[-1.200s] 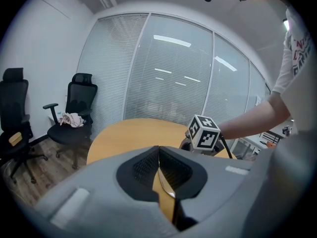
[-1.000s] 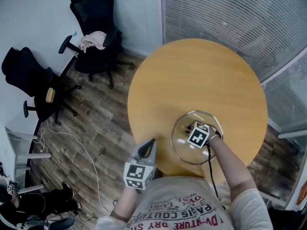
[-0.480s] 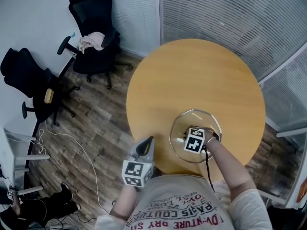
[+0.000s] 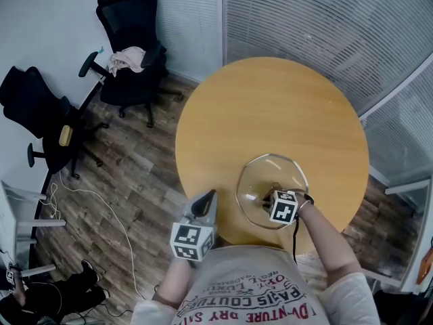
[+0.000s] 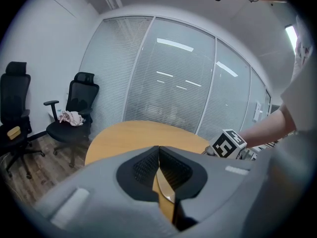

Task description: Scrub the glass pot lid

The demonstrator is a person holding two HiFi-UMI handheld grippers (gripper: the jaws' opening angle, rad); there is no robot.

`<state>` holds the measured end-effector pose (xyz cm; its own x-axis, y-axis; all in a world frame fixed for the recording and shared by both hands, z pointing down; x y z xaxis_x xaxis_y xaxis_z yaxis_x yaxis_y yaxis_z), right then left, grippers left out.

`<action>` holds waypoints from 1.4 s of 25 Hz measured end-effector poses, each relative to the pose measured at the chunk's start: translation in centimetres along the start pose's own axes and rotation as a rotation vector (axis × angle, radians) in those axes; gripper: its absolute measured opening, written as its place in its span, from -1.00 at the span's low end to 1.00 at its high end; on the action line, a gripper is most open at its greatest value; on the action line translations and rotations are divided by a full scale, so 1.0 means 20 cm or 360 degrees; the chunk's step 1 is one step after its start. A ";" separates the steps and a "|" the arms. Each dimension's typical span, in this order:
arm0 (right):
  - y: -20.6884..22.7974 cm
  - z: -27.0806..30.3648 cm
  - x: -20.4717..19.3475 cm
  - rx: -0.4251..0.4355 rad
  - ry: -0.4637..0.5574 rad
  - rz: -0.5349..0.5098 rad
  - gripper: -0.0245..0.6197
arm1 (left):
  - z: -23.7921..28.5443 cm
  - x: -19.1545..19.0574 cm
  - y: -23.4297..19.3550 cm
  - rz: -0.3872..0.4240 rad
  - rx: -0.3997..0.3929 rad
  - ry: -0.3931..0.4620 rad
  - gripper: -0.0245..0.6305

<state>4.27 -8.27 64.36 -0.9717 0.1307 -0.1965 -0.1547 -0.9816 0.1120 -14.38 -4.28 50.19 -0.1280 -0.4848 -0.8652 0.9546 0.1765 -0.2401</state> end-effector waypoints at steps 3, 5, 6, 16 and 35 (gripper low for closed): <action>-0.04 0.00 -0.03 0.0016 -0.0008 0.0061 -0.72 | 0.01 0.00 0.02 0.0009 -0.0024 -0.0003 -0.90; -0.08 0.00 -0.05 0.0040 -0.0010 0.0089 -0.72 | 0.01 0.00 0.03 0.0010 -0.0042 -0.0004 -0.90; -0.10 0.00 -0.06 0.0051 -0.0011 0.0098 -0.72 | 0.02 0.00 0.03 0.0012 -0.0052 -0.0003 -0.90; -0.24 0.00 -0.11 0.0171 0.0107 0.0396 -0.72 | 0.07 0.01 0.08 0.0049 -0.0152 -0.0030 -0.90; 0.63 -0.28 -0.46 -0.0465 0.0290 0.1173 -0.72 | 0.16 0.07 0.14 0.0073 -0.0080 -0.0026 -0.90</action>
<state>12.19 -22.70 62.12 -0.7577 -0.5631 -0.3298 0.5906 -0.8067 0.0204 -11.12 -7.18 49.72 -0.0794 -0.4890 -0.8687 0.9445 0.2418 -0.2224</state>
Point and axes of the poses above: the fingertips, and each gripper's own axes: z forward along the fingers, y to its right, x out of its top, the point moved 4 cm from there along -z, backward along the fingers, and after that the axes turned 4 degrees about -y, right-handed, at the moved point
